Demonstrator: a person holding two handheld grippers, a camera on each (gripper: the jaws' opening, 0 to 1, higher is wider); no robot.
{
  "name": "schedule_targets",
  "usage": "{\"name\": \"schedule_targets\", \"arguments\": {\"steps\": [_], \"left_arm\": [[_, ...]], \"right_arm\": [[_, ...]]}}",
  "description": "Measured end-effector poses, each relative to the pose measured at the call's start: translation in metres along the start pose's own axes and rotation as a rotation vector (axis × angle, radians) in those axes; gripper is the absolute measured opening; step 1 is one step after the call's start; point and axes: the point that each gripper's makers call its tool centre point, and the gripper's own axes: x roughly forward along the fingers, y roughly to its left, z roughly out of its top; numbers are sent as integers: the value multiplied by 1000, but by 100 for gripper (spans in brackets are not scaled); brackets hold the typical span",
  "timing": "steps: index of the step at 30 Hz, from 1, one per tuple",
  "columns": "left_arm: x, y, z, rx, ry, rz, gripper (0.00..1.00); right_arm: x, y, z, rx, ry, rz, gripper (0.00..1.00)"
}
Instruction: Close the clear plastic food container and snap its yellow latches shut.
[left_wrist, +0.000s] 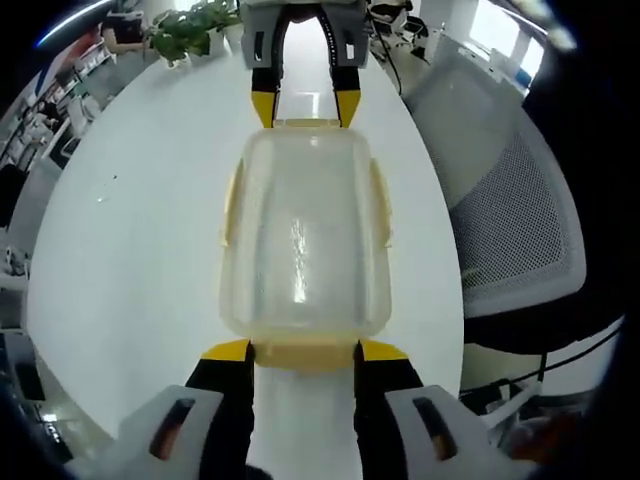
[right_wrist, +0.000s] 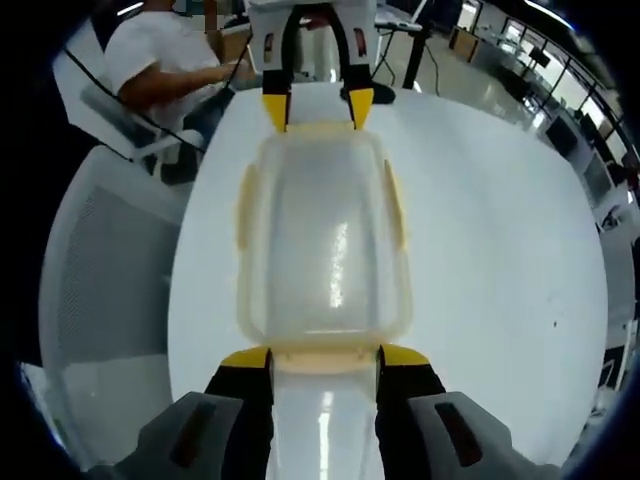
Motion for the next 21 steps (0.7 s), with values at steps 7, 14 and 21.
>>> {"name": "schedule_targets", "arguments": {"steps": [7,14,21], "left_arm": [[3,0,6,-4,-2,-12,37],[3,-1,14,-9,-2,-17,37],[8,-4,27,-8,-4,-20,38]], "right_arm": [[-3,0,-6,7,2,8,38],[-6,0,-14,5,4,9,38],[-11,3,-26,6,11,12,38]]}}
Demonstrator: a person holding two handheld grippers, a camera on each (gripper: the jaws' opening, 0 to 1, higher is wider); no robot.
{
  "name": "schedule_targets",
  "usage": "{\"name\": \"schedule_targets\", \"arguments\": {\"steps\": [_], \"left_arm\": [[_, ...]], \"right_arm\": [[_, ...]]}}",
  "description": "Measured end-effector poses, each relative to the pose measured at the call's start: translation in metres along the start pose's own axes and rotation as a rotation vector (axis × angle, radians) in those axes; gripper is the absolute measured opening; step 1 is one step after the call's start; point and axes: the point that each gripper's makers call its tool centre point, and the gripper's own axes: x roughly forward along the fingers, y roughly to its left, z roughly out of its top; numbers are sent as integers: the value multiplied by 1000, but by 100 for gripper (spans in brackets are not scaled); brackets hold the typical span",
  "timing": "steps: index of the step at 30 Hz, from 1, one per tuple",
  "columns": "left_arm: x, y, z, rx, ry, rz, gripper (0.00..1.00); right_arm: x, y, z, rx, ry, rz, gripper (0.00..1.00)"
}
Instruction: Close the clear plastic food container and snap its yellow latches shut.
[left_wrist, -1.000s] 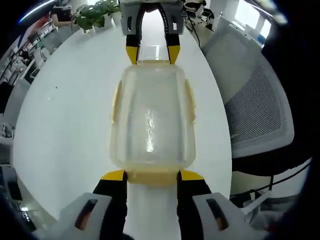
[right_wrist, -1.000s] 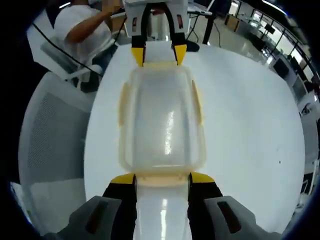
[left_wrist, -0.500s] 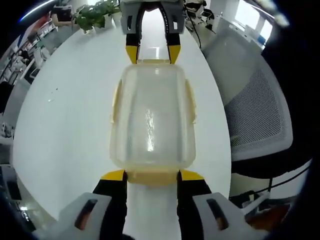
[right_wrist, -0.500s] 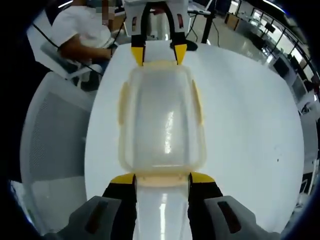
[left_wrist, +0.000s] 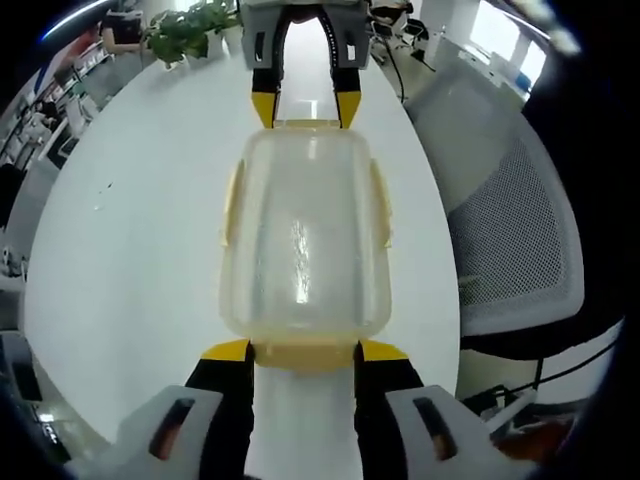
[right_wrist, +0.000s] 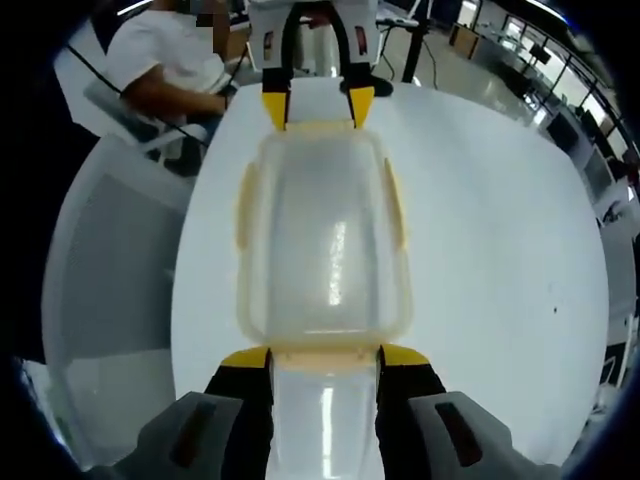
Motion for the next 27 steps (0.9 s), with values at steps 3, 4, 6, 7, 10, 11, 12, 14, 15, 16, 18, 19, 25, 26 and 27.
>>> {"name": "schedule_targets", "arguments": {"steps": [3,4,6,7,10,11,12,14,15,16,18,19,25,26,27], "left_arm": [[2,0,7,0,-4,-2,38],[3,-1,11,1,-8,-1,38],[6,-1,17,0,-11,-6,38],[6,-1,19,2,-11,-6,38],[9,-1,26,7,-8,-9,38],[10,-1,27,9,-7,-10,38],[11,-1,30,9,-6,-14,38],[14,-2,34,7,-4,-20,38],[15,-2,36,8,-4,-20,38],[16,-2,38,9,-3,-21,38],[19,-2,44,10,-3,-23,38],[20,-2,48,12,-3,-25,38],[24,0,65,22,-13,-26,38],[26,0,68,21,-15,-28,38],[27,0,70,22,-16,-29,38]], "right_arm": [[-2,1,-7,4,2,2,38],[-4,1,-11,4,6,1,38],[-6,2,-17,7,7,4,38],[-6,2,-19,8,8,4,38],[-10,3,-25,14,11,4,38],[-12,3,-28,16,12,4,38],[-12,3,-29,17,12,4,38],[-14,5,-34,21,11,6,38],[-14,5,-36,24,10,8,38],[-15,5,-39,27,10,9,38],[-16,4,-45,31,11,11,38],[-16,5,-49,32,16,12,38],[-21,4,-67,38,22,9,38],[-22,4,-70,40,20,9,38],[-23,4,-72,41,20,9,38]]}}
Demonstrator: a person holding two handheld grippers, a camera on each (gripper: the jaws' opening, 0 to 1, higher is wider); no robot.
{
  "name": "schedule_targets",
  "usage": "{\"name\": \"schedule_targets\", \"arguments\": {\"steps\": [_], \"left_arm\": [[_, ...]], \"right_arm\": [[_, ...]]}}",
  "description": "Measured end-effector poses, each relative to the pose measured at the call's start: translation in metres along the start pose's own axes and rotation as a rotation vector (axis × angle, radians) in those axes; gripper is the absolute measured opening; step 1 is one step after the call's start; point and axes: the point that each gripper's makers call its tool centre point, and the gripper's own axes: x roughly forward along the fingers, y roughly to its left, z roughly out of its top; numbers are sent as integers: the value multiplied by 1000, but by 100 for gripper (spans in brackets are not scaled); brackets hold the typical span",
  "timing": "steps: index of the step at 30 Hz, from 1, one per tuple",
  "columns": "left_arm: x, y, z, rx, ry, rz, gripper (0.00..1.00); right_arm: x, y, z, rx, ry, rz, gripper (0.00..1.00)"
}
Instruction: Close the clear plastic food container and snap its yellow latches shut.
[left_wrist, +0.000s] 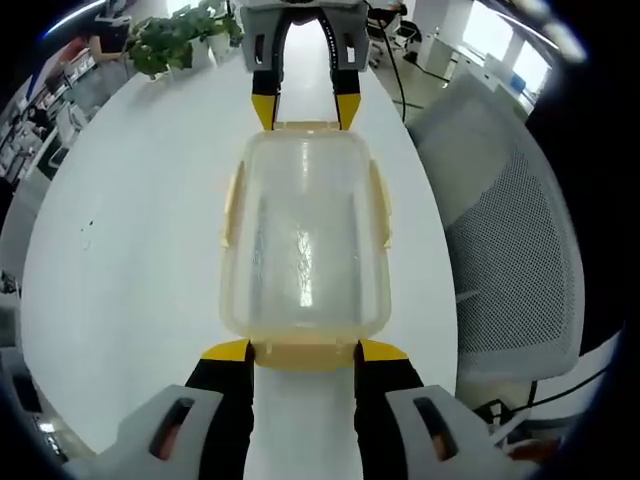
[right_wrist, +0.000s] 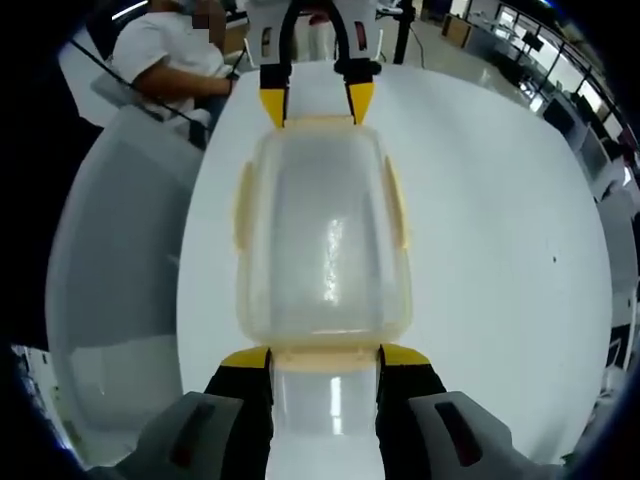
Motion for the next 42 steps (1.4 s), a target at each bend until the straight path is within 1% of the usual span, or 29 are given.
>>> {"name": "schedule_targets", "arguments": {"steps": [6,13,15,21,29,36,42], "left_arm": [[8,-1,12,2,7,-11,38],[16,-2,27,2,1,-17,38],[18,1,31,8,0,-5,38],[23,2,43,7,-6,-8,38],[35,3,62,17,-13,-16,38],[44,2,74,15,-16,-17,38],[48,3,83,22,-32,-19,38]], "right_arm": [[-3,2,-13,4,3,6,38],[-6,1,-30,7,6,9,38],[-7,0,-34,10,8,4,38],[-10,-2,-47,15,11,0,38],[-14,-1,-69,27,26,0,38],[-16,-3,-84,26,38,-2,38],[-18,-2,-95,33,42,-7,38]]}}
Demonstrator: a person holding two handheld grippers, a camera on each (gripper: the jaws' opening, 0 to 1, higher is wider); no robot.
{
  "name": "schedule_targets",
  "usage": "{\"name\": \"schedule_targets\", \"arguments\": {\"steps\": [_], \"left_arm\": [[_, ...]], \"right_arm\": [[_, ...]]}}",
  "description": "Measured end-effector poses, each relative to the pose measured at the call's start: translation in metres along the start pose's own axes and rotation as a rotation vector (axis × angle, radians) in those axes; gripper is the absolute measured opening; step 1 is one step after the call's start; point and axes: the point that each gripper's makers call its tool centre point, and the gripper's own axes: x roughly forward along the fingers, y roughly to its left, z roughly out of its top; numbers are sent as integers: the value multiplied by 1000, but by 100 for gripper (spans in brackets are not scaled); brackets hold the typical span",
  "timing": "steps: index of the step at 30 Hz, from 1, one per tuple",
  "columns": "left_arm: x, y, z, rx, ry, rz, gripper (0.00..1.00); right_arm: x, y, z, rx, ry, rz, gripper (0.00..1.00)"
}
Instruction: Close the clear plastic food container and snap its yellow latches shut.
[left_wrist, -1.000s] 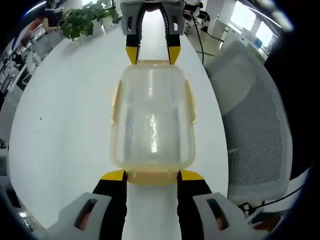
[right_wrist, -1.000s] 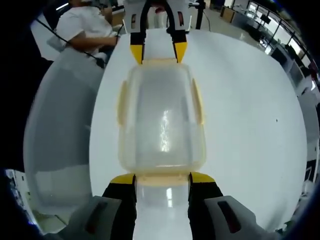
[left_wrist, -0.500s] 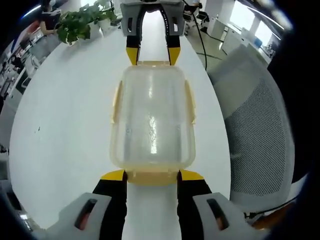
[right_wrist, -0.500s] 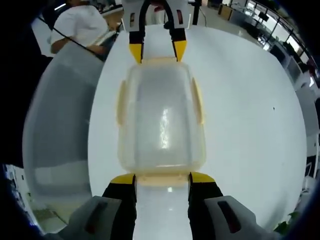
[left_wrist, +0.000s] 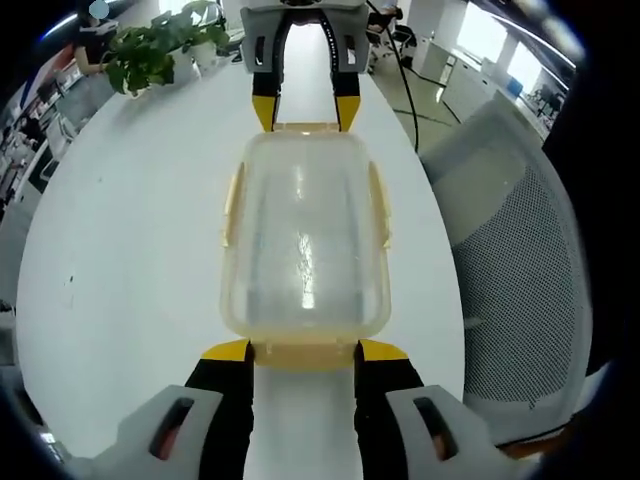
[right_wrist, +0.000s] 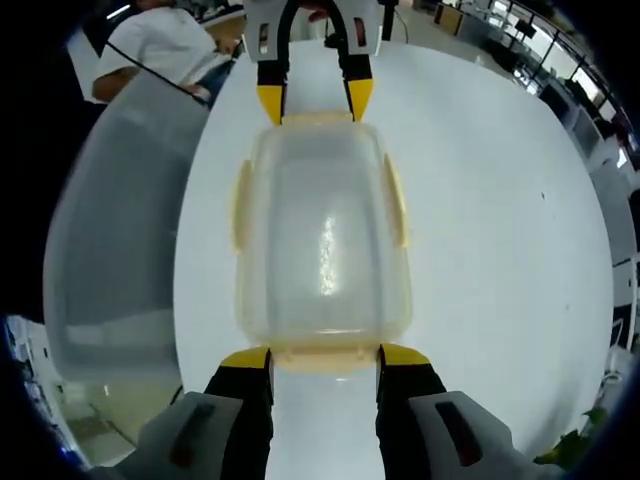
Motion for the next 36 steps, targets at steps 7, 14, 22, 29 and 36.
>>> {"name": "schedule_targets", "arguments": {"steps": [7,14,22,29,36], "left_arm": [[5,-1,10,-1,-6,-13,38],[11,-3,18,-1,-18,-16,38],[14,-2,23,0,-19,-16,38],[17,-6,26,-1,-17,-10,38],[19,-6,26,-4,-16,5,38]], "right_arm": [[-2,0,-10,5,8,2,38],[-1,1,-21,11,10,5,38],[-1,0,-26,11,11,1,38],[1,2,-31,-1,12,-2,38],[5,2,-33,-10,7,-13,38]]}}
